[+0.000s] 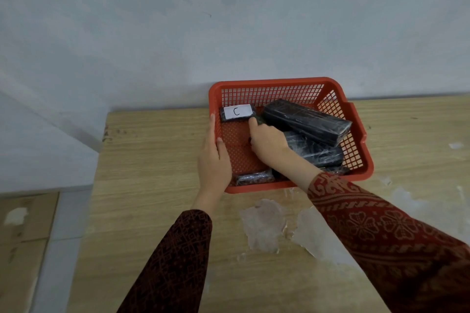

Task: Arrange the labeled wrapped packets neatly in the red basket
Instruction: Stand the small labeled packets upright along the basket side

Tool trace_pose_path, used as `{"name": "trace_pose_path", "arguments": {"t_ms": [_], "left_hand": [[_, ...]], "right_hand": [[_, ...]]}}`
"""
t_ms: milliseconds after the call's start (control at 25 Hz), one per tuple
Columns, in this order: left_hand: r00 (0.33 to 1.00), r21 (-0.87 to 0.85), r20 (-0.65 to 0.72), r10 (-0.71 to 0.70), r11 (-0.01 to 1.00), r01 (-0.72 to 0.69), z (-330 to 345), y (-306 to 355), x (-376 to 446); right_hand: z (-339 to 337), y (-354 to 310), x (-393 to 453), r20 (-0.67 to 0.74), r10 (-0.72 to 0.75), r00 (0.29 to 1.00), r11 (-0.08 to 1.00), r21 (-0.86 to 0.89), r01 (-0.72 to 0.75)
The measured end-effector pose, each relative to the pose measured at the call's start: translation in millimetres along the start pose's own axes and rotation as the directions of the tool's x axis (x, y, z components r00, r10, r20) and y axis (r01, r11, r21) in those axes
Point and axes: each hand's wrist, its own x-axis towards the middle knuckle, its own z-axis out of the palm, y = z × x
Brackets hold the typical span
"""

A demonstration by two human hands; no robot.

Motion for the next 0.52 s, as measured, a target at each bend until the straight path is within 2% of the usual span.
{"name": "trace_pose_path", "arguments": {"t_ms": [40,120,160,200,320,520], "left_hand": [[1.000,-0.002,0.002,0.004,1.000,-0.004,0,0,0],[1.000,-0.009,0.006,-0.001,1.000,0.001,0,1,0],[1.000,-0.011,0.006,-0.007,1.000,0.007,0,1,0],[1.000,-0.010,0.003,-0.008,1.000,0.008,0,2,0],[1.000,-0.015,-0.006,-0.007,1.000,0.007,0,2,0],[1.000,-0.021,-0.006,-0.005,1.000,0.005,0,2,-1]], "right_hand": [[-2,4,-2,0.031,0.015,0.999,0.990,0.141,-0.020],[-8,12,2,0.091,0.011,0.996,0.903,0.426,-0.049],[-11,15,7,0.088,-0.009,0.996,0.864,0.503,-0.037],[-14,16,12,0.056,-0.034,0.998,0.853,0.522,0.000],[-14,10,31,-0.058,-0.139,0.989,0.899,0.410,0.151],[-7,5,50,0.135,-0.259,0.956,0.930,0.302,0.209]]}}
